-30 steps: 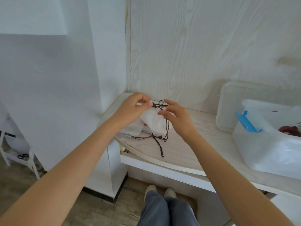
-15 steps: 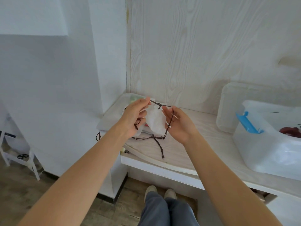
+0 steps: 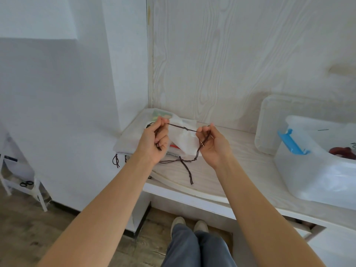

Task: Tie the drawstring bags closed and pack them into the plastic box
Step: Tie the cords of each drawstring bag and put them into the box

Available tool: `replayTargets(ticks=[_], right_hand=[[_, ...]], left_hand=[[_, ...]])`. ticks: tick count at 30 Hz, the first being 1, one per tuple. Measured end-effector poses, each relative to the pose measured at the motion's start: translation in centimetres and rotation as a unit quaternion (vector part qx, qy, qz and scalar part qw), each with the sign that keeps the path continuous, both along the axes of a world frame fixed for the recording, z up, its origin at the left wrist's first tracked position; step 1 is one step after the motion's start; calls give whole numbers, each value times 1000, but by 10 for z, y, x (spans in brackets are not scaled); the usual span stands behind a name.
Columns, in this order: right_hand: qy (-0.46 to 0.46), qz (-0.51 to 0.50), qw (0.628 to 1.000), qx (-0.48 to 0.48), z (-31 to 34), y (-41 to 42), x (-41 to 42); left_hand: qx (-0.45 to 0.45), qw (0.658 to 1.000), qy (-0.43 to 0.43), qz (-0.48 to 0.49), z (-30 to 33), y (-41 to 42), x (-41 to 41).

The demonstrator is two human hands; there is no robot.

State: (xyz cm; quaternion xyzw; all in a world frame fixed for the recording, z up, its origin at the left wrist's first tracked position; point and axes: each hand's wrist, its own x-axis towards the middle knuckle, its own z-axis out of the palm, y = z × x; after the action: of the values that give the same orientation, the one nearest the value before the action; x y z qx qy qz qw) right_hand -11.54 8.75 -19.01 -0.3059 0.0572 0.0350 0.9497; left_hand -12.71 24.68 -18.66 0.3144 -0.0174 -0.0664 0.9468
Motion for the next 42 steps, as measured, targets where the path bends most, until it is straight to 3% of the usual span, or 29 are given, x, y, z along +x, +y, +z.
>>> replayTargets(ticks=[5,8,11,14,17,20,27,32,33,36,37,40,42], right_hand=[[-60,35,980,-188,8,-6,-6],[-113,55,956,-266,15,-2,-8],[-162,83,933,-309,23,3,-10],[-184,84,910,-361,27,4,-9],[-177,66,895,-404,30,7,-7],[-166,62,894,-412,29,10,-5],[-152,67,889,-427,25,13,-6],[-165,136,897,-386,23,6,-6],[-158,149,906,-364,23,5,-7],[-146,167,917,-331,23,4,-8],[-148,169,914,-339,23,4,-8],[-141,160,909,-359,23,7,-8],[-126,143,917,-351,23,7,-7]], left_hand=[[215,976,-31,10,8,5,-4],[342,937,-71,14,16,5,-6],[489,862,-126,39,26,5,-9],[573,793,-197,69,41,5,-9],[678,669,-284,109,54,7,-6],[763,555,-305,126,58,11,-2],[835,425,-321,141,66,11,5],[838,414,-330,130,75,12,14],[833,426,-331,124,76,11,16],[788,509,-338,74,74,9,25],[783,519,-338,64,72,7,28],[794,487,-341,126,63,1,33],[750,525,-353,194,56,-2,28]])
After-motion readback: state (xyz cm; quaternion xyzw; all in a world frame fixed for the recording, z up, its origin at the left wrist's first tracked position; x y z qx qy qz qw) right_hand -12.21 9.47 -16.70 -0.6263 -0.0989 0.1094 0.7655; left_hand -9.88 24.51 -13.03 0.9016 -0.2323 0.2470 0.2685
